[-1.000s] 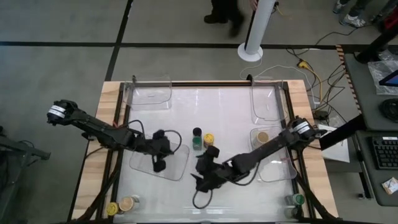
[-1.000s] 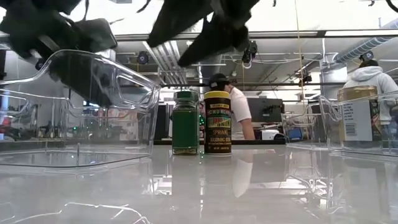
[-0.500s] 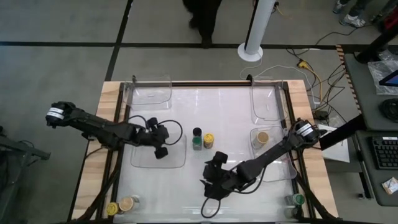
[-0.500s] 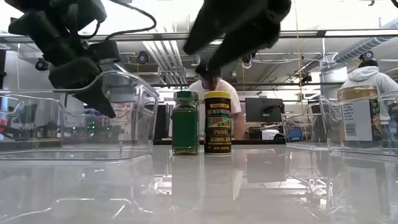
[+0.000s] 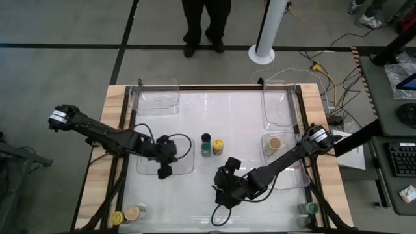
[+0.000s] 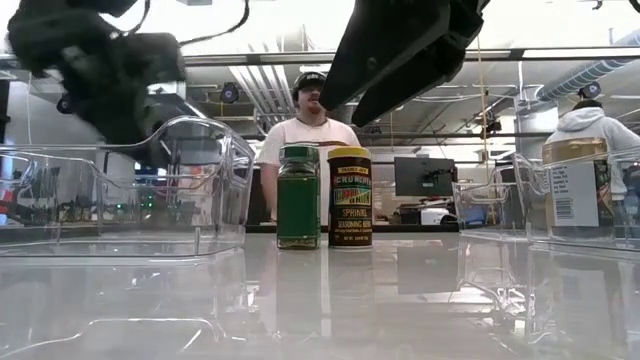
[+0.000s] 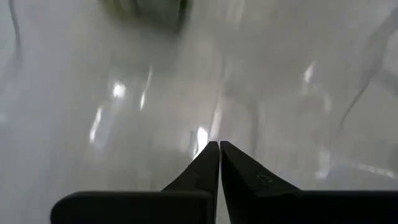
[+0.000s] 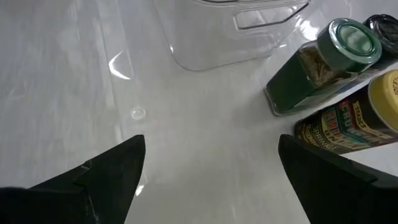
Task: Sort spices by type
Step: Adjust the bottom left transparent bin
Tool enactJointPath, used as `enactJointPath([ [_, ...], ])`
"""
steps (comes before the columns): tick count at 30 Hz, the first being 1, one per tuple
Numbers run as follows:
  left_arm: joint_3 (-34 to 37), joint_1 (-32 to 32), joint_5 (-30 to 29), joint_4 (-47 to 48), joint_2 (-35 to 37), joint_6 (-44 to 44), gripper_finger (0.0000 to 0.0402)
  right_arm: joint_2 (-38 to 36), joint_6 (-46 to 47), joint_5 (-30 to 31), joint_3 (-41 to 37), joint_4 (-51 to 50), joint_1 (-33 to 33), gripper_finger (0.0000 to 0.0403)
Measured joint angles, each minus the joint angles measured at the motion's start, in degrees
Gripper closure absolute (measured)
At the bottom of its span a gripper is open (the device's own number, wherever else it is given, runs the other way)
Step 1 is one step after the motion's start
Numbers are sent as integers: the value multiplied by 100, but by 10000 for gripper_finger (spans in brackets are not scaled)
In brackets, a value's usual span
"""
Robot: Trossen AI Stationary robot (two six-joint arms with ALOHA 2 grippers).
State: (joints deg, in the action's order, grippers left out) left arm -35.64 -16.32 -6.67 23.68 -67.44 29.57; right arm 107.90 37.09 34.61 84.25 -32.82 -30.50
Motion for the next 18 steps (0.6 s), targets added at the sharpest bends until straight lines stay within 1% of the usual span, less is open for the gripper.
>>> enactJointPath([
  [3, -2, -19, -41, 806, 2, 363, 401, 0, 75, -2, 0, 0, -17, 44],
  [7, -2, 3, -465, 1662, 4, 665, 401, 0, 94, -6, -2, 1, -37, 44],
  [12, -133, 11, -496, 2451, 15, 917, 401, 0, 141, -7, -2, 0, -37, 44],
  [15, -190, 72, -496, 3249, 15, 1271, 401, 0, 147, -7, -2, 0, -37, 44],
  [16, -201, 101, -525, 3450, 15, 1399, 401, 0, 149, -7, -2, 0, -36, 44],
  [18, -216, 155, -770, 3814, 15, 1590, 401, 0, 149, -7, -2, 0, -35, 44],
])
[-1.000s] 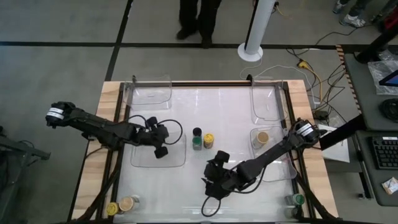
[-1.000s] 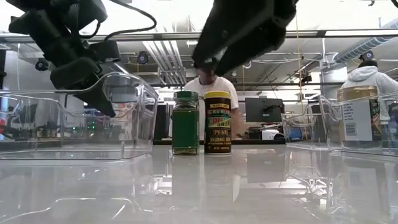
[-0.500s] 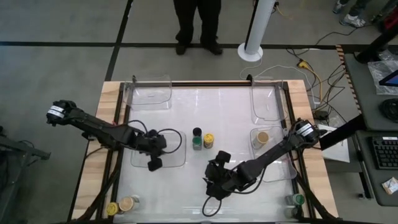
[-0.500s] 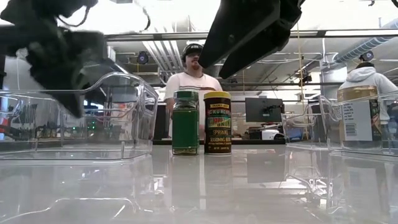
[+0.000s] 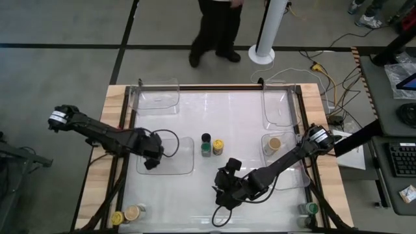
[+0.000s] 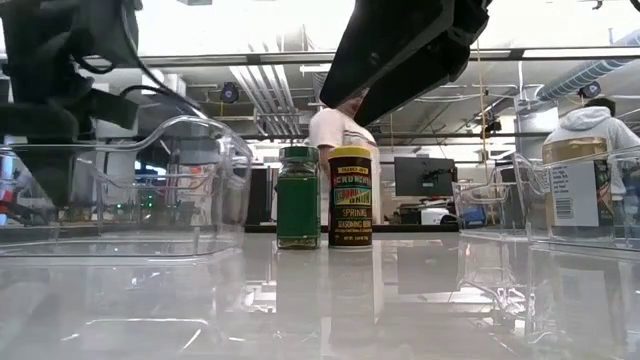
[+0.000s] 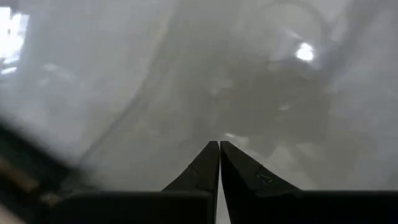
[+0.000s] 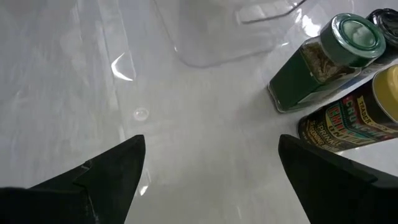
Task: Sort spices by type
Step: Adjust the bottom left transparent bin, then put the gold spice bottle into the bottom right transparent bin
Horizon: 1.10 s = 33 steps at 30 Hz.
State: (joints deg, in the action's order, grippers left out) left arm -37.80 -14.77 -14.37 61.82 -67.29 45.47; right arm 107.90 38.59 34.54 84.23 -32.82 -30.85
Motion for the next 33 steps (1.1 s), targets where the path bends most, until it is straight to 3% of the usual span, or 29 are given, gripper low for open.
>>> enactJointPath([
  [4, 0, 116, -611, 133, 0, 96, 401, 0, -15, 0, 0, 2, 0, 44],
  [9, -254, 55, -380, 159, 25, 96, 401, 0, -84, -7, 0, -4, -37, 44],
  [15, -1532, -367, -231, 105, 32, -116, 401, 0, -449, -23, 0, 1, -86, 44],
  [18, -2261, -737, 219, -53, -11, -159, 401, 0, -589, 0, 0, -2, -81, 44],
  [22, -2925, -1482, 811, -566, -125, 557, 401, 0, -838, 9, -15, -39, -186, 44],
  [25, -3253, -2145, 916, -838, -322, 1426, 395, 0, -1059, 8, -58, -50, -283, 44],
  [33, -3871, -3268, 1066, -338, -1307, 3891, 324, 0, -1519, 20, -83, 1, -476, 44],
])
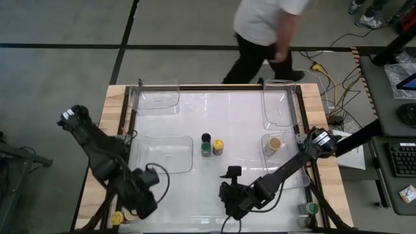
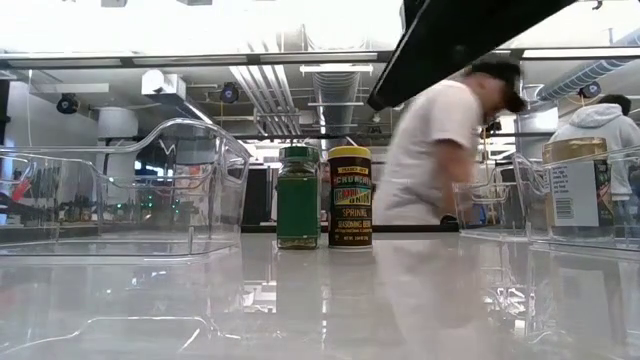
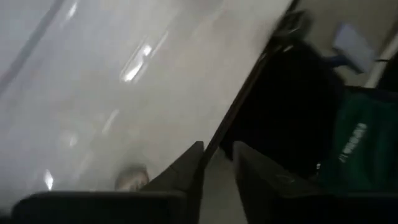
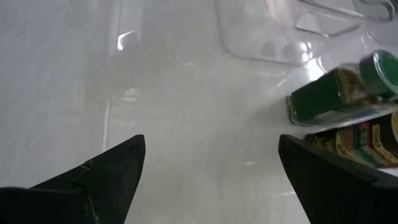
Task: Sort spices by type
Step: Put the gold spice bottle into the bottom right transparent bin
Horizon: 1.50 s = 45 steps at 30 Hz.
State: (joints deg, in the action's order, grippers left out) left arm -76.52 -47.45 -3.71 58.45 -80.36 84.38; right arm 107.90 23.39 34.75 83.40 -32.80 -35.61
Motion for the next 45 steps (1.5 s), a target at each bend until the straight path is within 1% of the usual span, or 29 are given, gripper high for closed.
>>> enactJointPath([
  [3, -176, -121, 296, 250, -353, 465, 286, 0, -264, -5, 0, 13, -12, 44],
  [9, -660, -168, 714, 732, -959, 980, 205, 0, -456, -5, 0, 29, 14, 44],
  [13, -956, -215, 1122, 952, -1360, 1013, 158, 0, -452, -7, 0, 60, 11, 44],
  [17, -1091, -307, 1620, 1376, -1695, 1015, 129, 0, -445, -9, -1, 76, 10, 44],
  [20, -1080, -462, 2023, 1792, -1822, 1135, 117, 0, -389, -16, -2, 75, 10, 44],
  [22, -1066, -588, 2130, 1861, -1853, 1239, 110, 0, -388, -20, -2, 76, 10, 44],
  [27, -1080, -771, 1944, 1754, -1862, 1393, 99, 0, -388, -21, -4, 172, 13, 44],
  [30, -1018, -820, 1944, 1971, -1862, 1407, 93, -1, -389, -23, -4, 252, 14, 44],
  [33, -960, -841, 1943, 1915, -1862, 1370, 88, 0, -361, -23, -4, 276, 12, 44],
  [37, -912, -839, 1912, 1919, -1862, 1213, 90, -2, -299, -42, -4, 297, 12, 44],
  [42, -844, -843, 1664, 1859, -1862, 1125, 97, -2, -292, -47, -4, 318, 14, 44],
  [45, -771, -841, 1743, 1838, -1868, 1195, 94, 0, -284, -44, -4, 333, 14, 44],
])
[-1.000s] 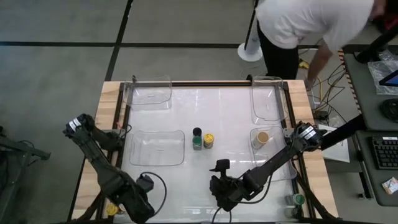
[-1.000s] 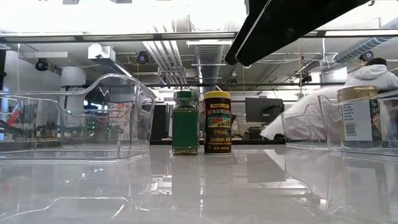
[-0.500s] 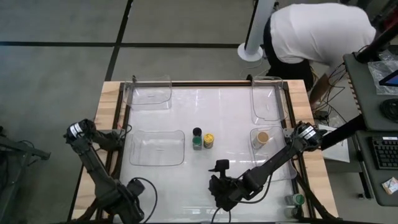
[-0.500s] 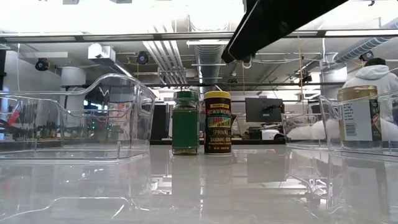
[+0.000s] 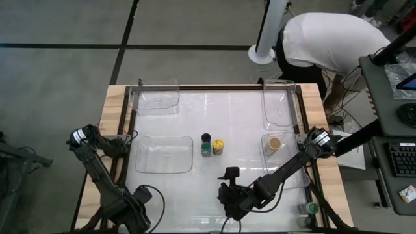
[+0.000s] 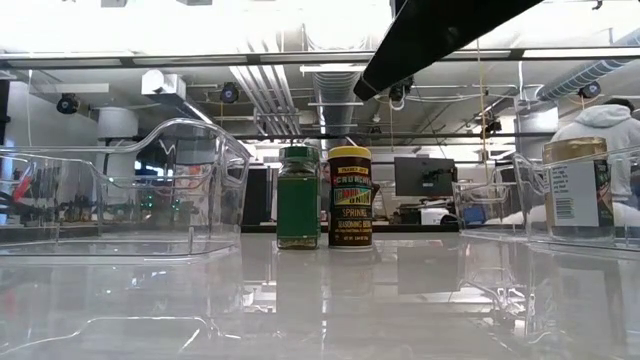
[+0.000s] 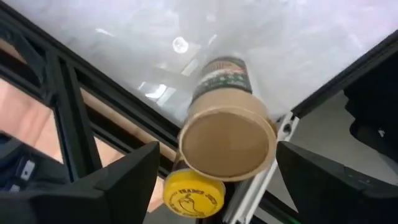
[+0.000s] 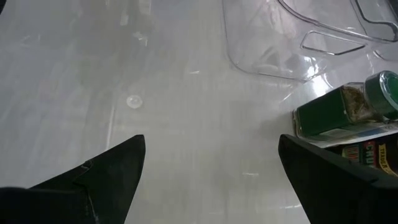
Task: Sort spices by type
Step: Put the gold spice bottle into the bottom right transparent bin
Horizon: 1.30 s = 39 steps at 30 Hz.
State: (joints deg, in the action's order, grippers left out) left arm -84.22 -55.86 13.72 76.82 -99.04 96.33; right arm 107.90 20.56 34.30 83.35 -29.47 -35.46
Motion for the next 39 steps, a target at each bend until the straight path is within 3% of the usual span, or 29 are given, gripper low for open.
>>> enactJointPath([
  [19, 188, -62, 36, -398, -206, -131, 83, 9, 87, -22, 0, 20, 0, 44],
  [39, 170, -116, 281, -570, -720, -569, 108, 11, 87, -22, 0, 22, 0, 44],
])
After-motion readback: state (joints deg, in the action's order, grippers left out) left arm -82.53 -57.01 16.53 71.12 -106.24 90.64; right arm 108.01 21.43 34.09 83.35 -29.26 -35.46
